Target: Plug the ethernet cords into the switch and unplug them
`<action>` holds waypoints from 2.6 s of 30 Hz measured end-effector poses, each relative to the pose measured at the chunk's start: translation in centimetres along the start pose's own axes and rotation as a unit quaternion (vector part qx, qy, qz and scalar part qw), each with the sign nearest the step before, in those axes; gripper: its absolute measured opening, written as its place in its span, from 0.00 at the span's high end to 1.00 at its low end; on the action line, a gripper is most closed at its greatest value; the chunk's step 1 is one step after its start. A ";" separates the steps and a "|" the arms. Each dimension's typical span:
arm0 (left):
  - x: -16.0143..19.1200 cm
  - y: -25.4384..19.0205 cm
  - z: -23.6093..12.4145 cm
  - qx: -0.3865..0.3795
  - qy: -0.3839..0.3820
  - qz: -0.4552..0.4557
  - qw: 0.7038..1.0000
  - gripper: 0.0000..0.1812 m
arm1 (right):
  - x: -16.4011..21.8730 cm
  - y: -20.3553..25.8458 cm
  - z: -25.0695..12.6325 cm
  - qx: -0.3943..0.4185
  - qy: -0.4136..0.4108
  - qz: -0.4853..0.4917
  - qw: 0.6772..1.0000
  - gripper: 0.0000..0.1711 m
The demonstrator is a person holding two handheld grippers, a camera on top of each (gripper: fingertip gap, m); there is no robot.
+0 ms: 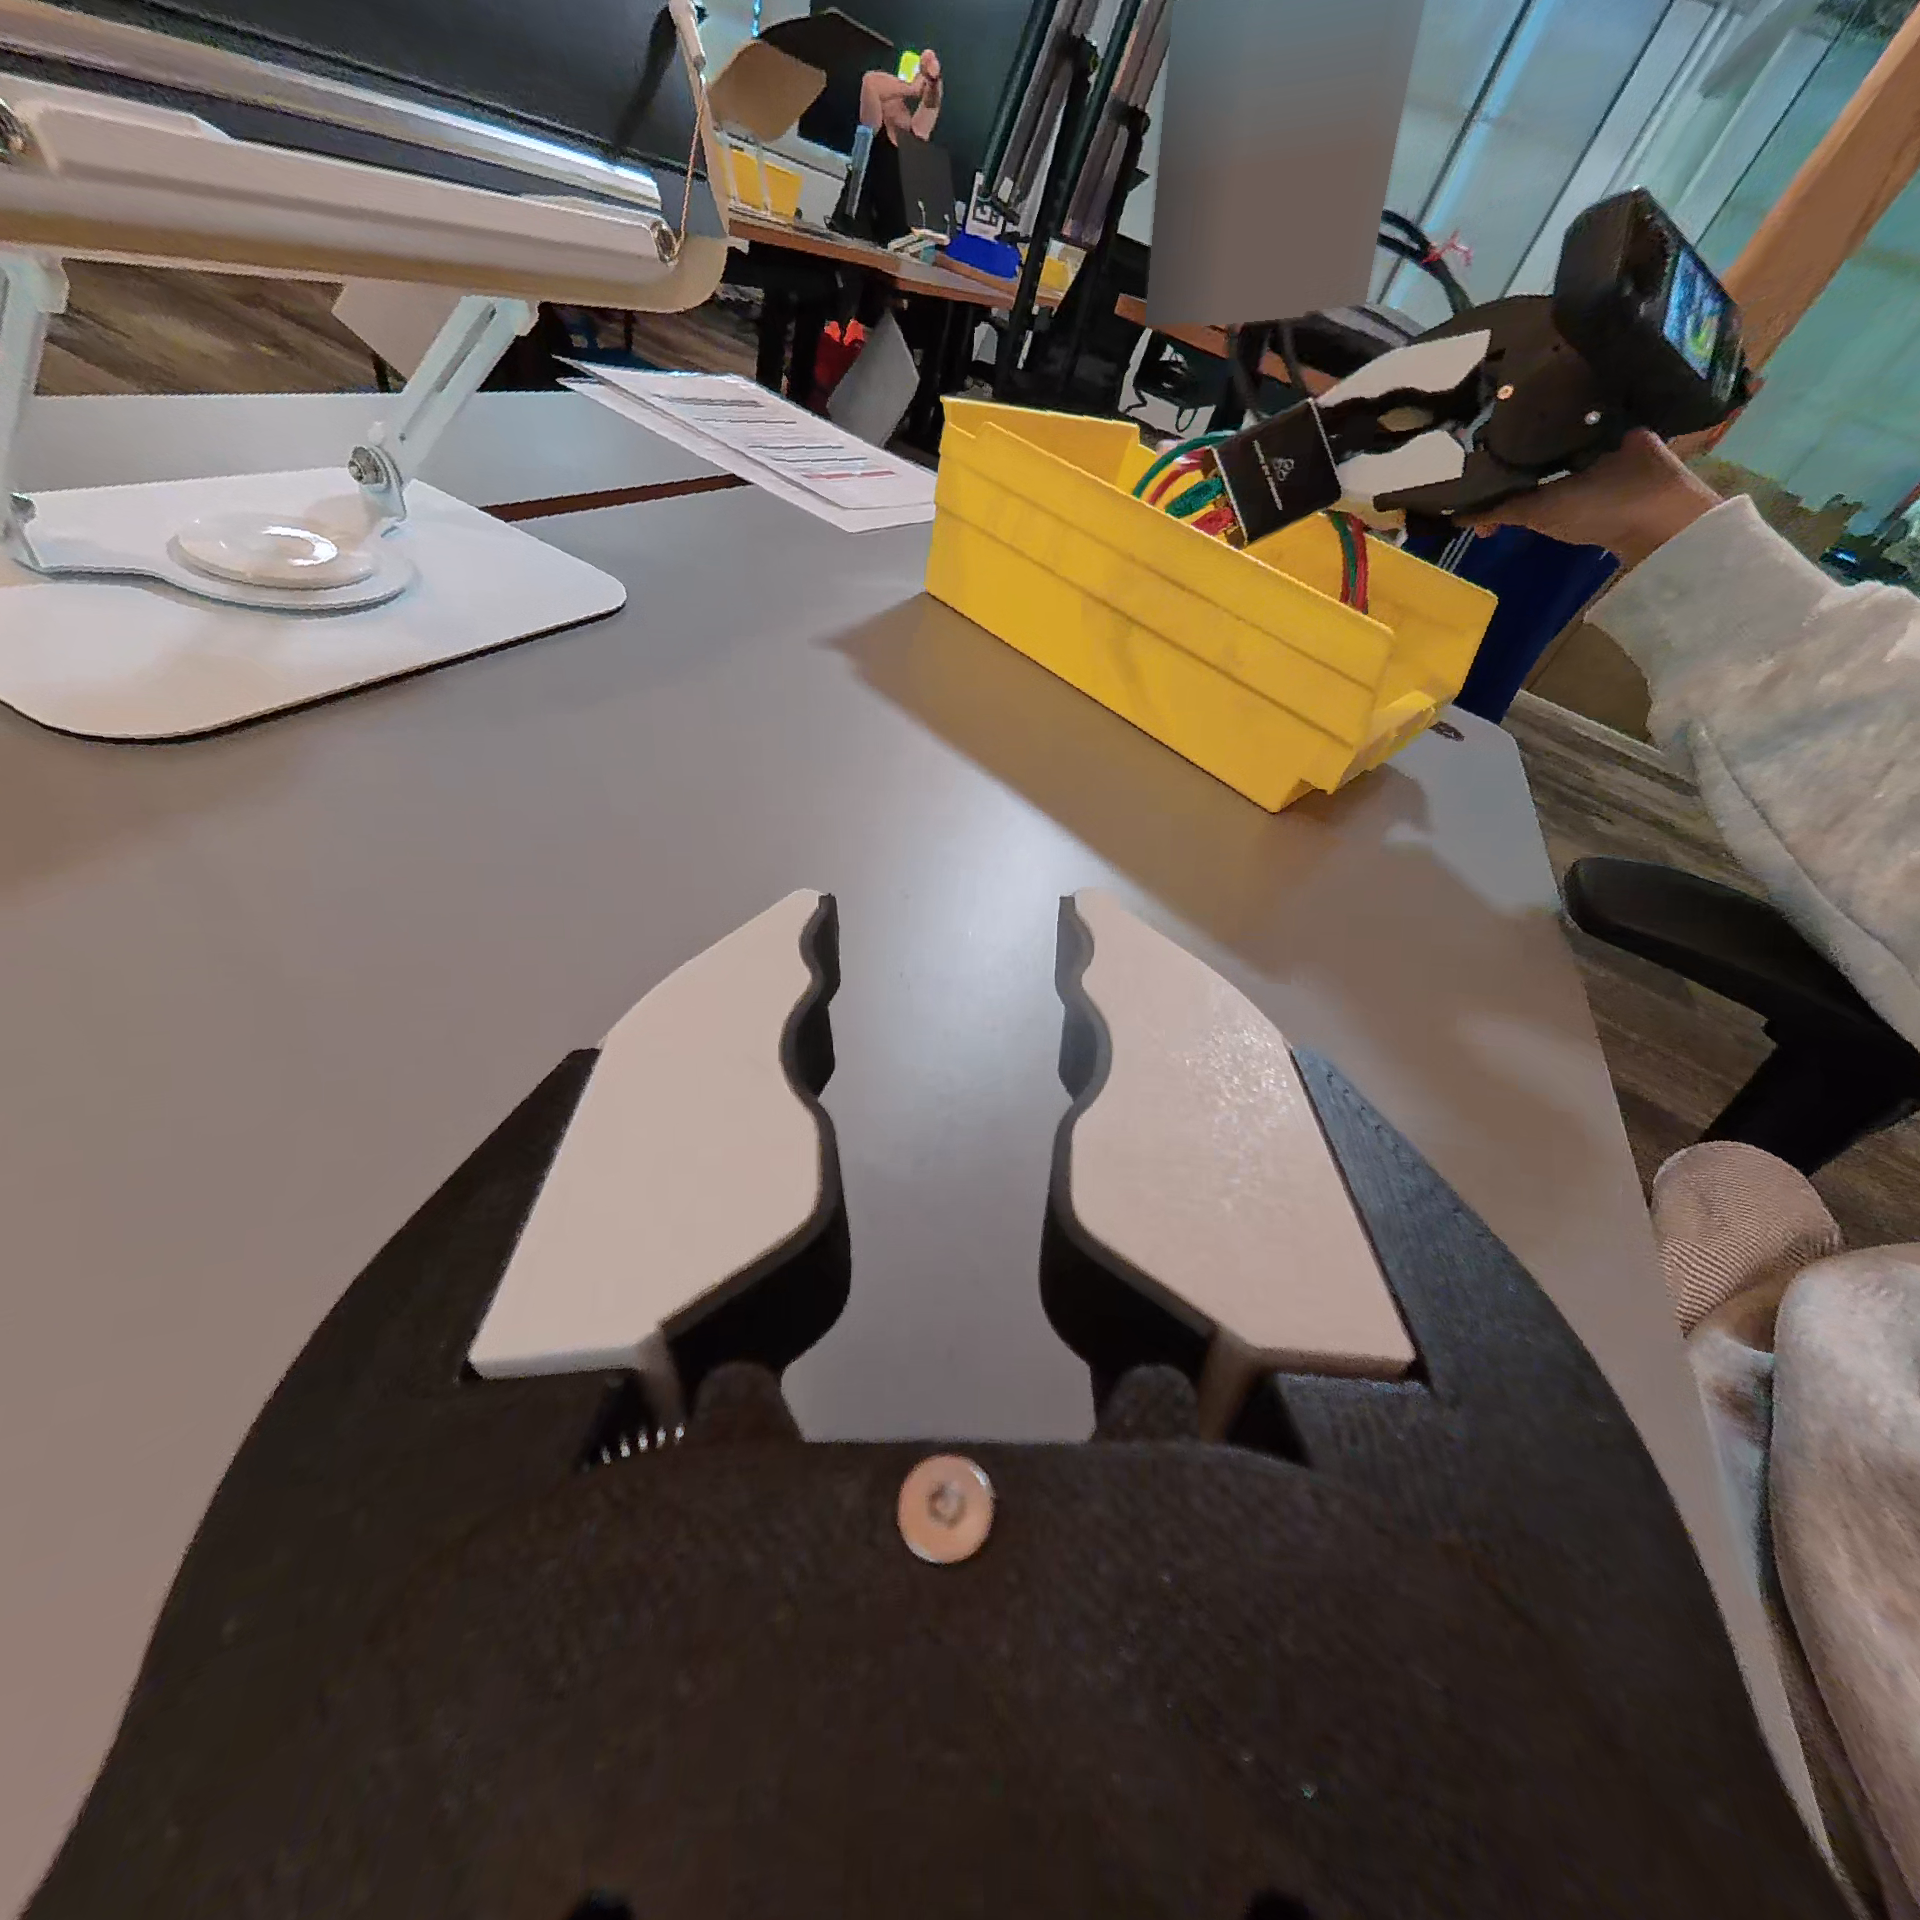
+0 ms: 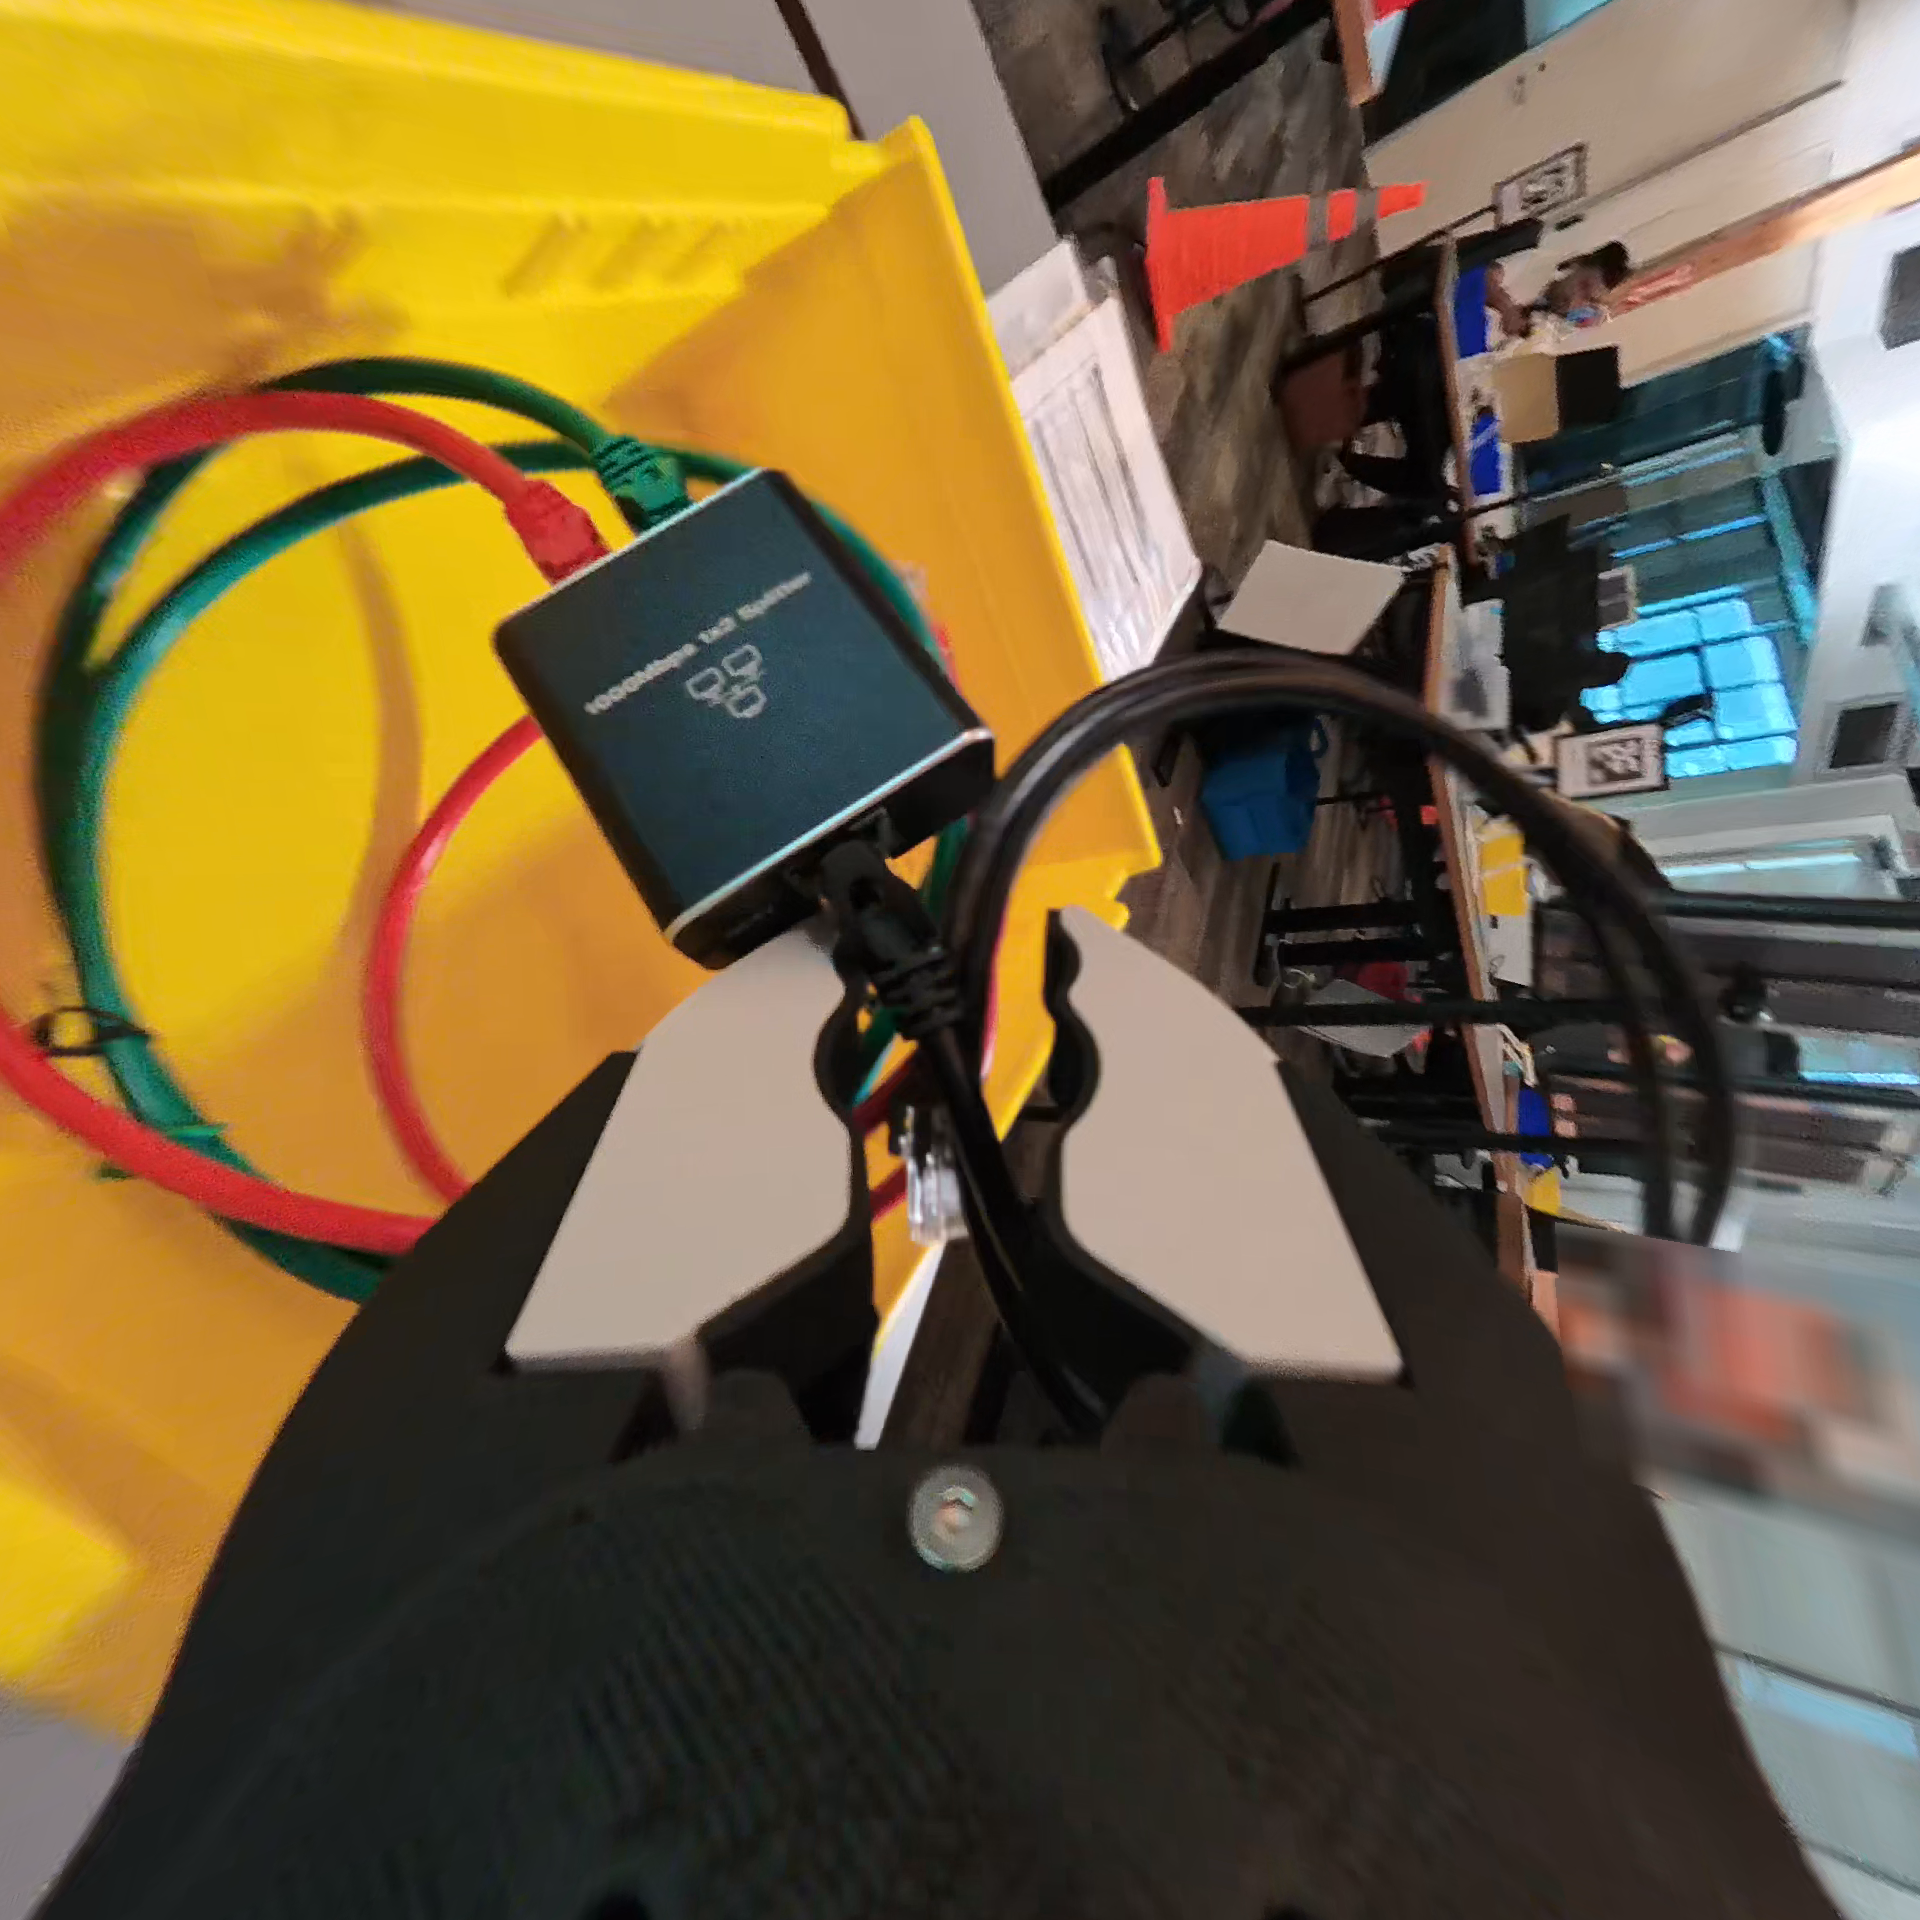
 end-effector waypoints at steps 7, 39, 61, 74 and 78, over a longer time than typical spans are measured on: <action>0.5 -0.1 0.4 0.007 0.016 0.001 1.000 0.78 | 1.4 -0.6 -0.2 0.046 0.030 0.045 0.997 0.58; -0.2 0.7 -0.1 -0.010 -0.016 -0.020 1.000 0.81 | 1.5 0.9 -7.2 0.020 0.226 0.111 0.968 0.61; 0.5 0.3 0.6 -0.003 0.005 -0.017 1.000 0.81 | 8.5 -3.4 -7.2 0.075 -0.128 0.605 0.782 0.92; 0.5 0.3 0.6 -0.002 0.005 -0.017 1.000 0.81 | 6.1 -1.7 -3.3 0.152 -0.058 0.398 0.903 0.83; 0.5 0.4 0.6 -0.002 0.004 -0.018 1.000 0.81 | 6.8 -2.8 -5.2 0.163 -0.143 0.479 0.851 0.69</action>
Point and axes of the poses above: each gripper's, where its closed fingertips meet, z out along the fingers, x out of its underside, y = z × x across the jaws, the point moved 8 cm from there along -z, back along the fingers, and after that the axes turned 10 degrees about -y, right-handed, at the moved point
